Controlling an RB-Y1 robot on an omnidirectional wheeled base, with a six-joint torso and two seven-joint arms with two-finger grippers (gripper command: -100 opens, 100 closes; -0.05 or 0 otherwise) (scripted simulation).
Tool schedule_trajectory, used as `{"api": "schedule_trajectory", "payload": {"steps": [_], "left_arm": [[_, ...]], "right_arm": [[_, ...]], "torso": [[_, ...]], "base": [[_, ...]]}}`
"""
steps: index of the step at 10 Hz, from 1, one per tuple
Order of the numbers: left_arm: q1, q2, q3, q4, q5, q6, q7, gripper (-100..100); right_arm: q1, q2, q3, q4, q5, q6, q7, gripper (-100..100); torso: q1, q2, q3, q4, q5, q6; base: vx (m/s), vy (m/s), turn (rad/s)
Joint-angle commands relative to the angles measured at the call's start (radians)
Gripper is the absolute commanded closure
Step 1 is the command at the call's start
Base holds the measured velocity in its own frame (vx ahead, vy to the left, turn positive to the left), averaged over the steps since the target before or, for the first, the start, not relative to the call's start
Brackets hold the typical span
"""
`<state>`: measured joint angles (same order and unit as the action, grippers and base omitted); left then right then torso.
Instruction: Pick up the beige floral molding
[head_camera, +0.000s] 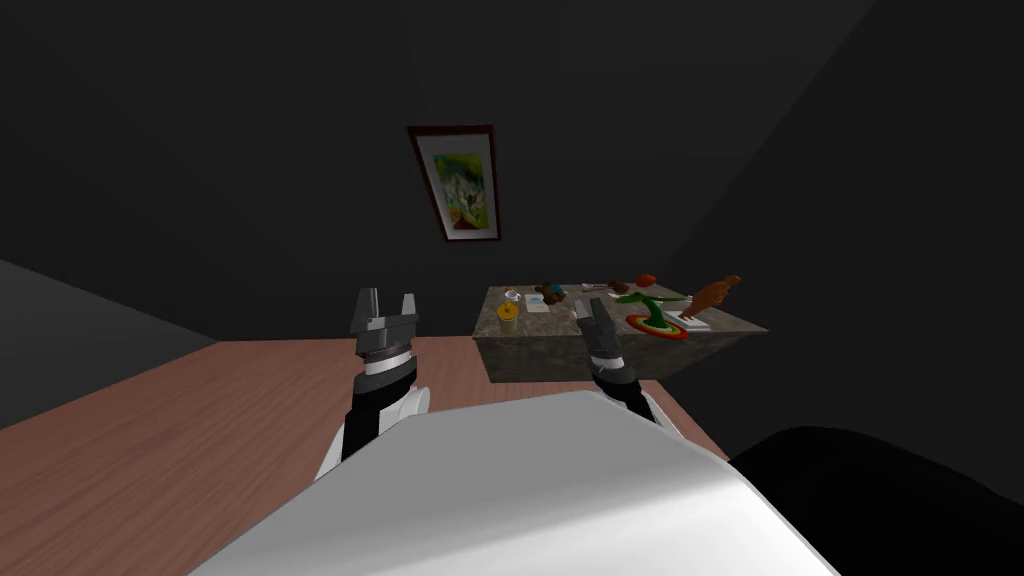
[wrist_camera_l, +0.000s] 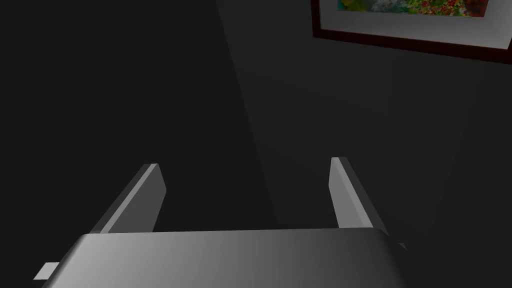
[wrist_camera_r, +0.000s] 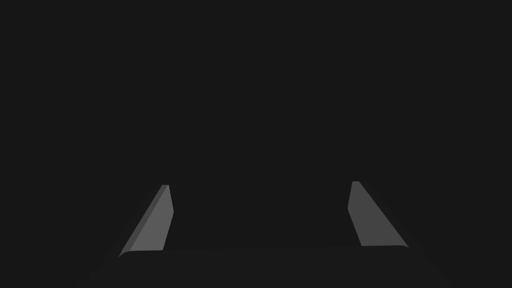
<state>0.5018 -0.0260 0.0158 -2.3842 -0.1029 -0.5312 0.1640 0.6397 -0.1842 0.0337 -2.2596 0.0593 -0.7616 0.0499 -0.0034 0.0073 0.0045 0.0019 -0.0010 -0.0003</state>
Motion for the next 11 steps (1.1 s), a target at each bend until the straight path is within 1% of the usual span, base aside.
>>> {"api": "schedule_trajectory", "payload": {"steps": [1, 2, 3, 4, 5, 6, 7, 8, 9, 10, 11], "left_arm": [[0.000, 0.000, 0.000, 0.000, 0.000, 0.000, 0.000, 0], [0.000, 0.000, 0.000, 0.000, 0.000, 0.000, 0.000, 0], [0.000, 0.000, 0.000, 0.000, 0.000, 0.000, 0.000, 0], [0.000, 0.000, 0.000, 0.000, 0.000, 0.000, 0.000, 0], [0.000, 0.000, 0.000, 0.000, 0.000, 0.000, 0.000, 0], [0.000, 0.000, 0.000, 0.000, 0.000, 0.000, 0.000, 0], [0.000, 0.000, 0.000, 0.000, 0.000, 0.000, 0.000, 0], [0.000, 0.000, 0.000, 0.000, 0.000, 0.000, 0.000, 0], [0.000, 0.000, 0.000, 0.000, 0.000, 0.000, 0.000, 0], [0.000, 0.000, 0.000, 0.000, 0.000, 0.000, 0.000, 0], [0.000, 0.000, 0.000, 0.000, 0.000, 0.000, 0.000, 0]], "right_arm": [[0.040, -0.045, 0.000, 0.028, 0.013, -0.044, -0.004, -100], [0.070, -0.079, -0.002, 0.056, 0.025, -0.069, -0.008, -100], [0.073, -0.088, -0.002, 0.056, 0.025, -0.077, -0.008, -100], [0.106, -0.128, -0.006, 0.088, 0.040, -0.110, -0.011, -100], [0.106, -0.135, -0.006, 0.088, 0.040, -0.110, -0.011, -100], [0.137, -0.175, -0.010, 0.124, 0.057, -0.143, -0.013, -100], [0.137, -0.187, -0.010, 0.124, 0.057, -0.143, -0.013, -100], [0.168, -0.226, -0.016, 0.163, 0.076, -0.176, -0.015, -100], [0.168, -0.243, -0.016, 0.163, 0.076, -0.176, -0.015, -100], [0.198, -0.282, -0.023, 0.197, 0.097, -0.207, -0.017, -100], [0.198, -0.304, -0.023, 0.205, 0.097, -0.207, -0.017, -100]], "torso": [[0.000, 0.000, 0.000, 0.000, 0.000, 0.000], [0.001, -0.001, -0.001, 0.000, 0.000, 0.001], [0.000, 0.000, 0.000, 0.000, 0.000, 0.001], [0.001, -0.001, 0.000, 0.000, 0.000, 0.000], [0.001, 0.000, 0.000, 0.000, 0.000, 0.000], [0.003, -0.001, -0.001, 0.000, 0.001, 0.000], [0.002, -0.001, -0.001, 0.000, 0.001, 0.000], [0.003, -0.001, -0.001, 0.000, 0.001, 0.000], [0.003, 0.000, 0.000, 0.000, 0.001, 0.000], [0.003, -0.001, -0.001, 0.000, 0.001, 0.000], [0.002, -0.001, 0.000, 0.000, 0.001, 0.000]], "base": [[-0.060, -0.043, -0.167], [-0.082, -0.065, -0.292], [-0.073, -0.049, -0.082], [-0.082, -0.047, -0.130], [-0.070, -0.029, -0.078], [-0.067, -0.036, -0.142], [-0.062, -0.031, -0.064], [-0.084, -0.027, -0.111], [-0.068, -0.024, -0.045], [-0.073, -0.045, -0.066], [-0.058, -0.036, -0.039]]}}
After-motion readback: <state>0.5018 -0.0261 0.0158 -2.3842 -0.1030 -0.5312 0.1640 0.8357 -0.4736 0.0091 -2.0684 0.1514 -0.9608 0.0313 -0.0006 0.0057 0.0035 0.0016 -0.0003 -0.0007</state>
